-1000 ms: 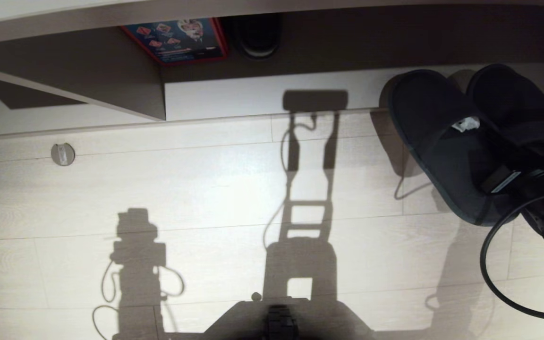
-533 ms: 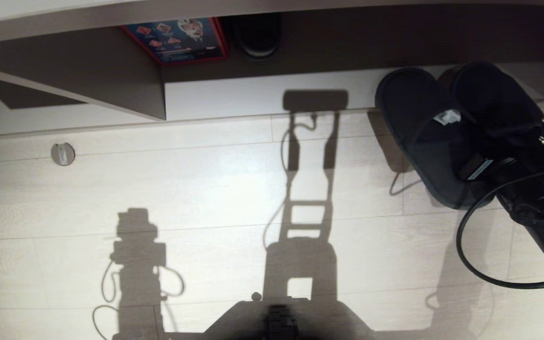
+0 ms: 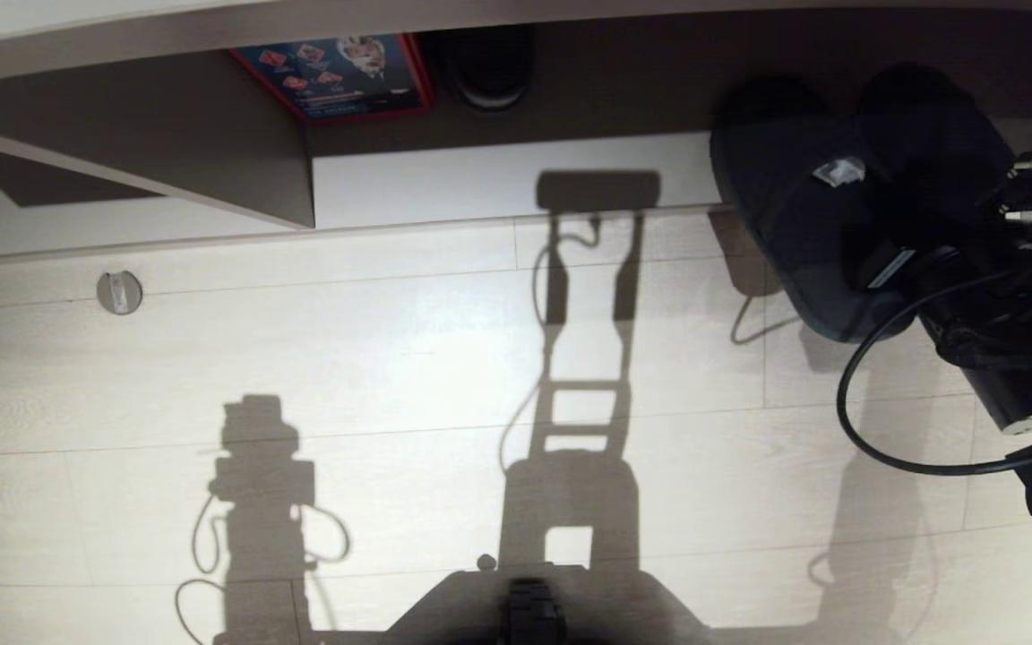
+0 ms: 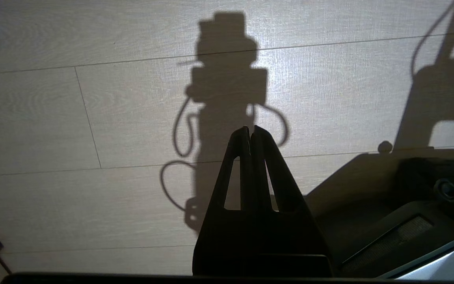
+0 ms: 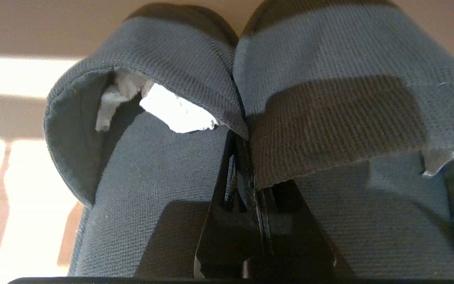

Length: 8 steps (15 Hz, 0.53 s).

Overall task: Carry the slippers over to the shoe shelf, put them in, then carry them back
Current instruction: Place the slippers into the shoe cabinet

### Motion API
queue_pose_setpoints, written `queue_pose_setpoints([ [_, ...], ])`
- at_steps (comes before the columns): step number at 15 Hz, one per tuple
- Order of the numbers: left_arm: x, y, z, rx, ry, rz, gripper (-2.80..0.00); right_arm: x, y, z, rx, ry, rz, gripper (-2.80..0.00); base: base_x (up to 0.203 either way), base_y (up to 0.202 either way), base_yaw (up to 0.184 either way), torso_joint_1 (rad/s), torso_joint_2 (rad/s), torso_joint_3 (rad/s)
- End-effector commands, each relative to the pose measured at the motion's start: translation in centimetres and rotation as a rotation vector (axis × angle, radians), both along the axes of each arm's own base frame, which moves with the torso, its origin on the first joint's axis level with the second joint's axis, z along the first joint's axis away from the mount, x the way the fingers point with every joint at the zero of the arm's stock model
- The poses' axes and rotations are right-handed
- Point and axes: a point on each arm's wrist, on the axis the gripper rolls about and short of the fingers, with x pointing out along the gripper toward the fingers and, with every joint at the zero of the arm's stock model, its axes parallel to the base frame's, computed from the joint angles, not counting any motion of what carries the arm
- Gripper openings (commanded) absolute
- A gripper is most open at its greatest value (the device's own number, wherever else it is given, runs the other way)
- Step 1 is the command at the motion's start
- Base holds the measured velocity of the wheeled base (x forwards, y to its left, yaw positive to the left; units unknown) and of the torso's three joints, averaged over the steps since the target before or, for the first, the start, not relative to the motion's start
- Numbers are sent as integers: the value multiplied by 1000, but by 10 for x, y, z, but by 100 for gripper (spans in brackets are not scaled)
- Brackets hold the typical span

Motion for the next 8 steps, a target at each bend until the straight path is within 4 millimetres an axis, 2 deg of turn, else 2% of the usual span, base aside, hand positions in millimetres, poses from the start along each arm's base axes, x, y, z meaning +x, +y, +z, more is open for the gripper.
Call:
queue_pose_setpoints([
  [1, 0, 0, 0, 0, -1, 1, -280, 8, 1, 5, 1, -28, 0, -280, 0, 0, 0, 0, 0, 0],
  [6, 0, 0, 0, 0, 1, 1, -280, 24, 3, 6, 1, -45, -1, -280, 0, 0, 0, 0, 0, 0],
  [8, 0, 0, 0, 0, -1, 1, -280, 37, 4, 11, 2, -74, -2, -280, 0, 0, 0, 0, 0, 0],
])
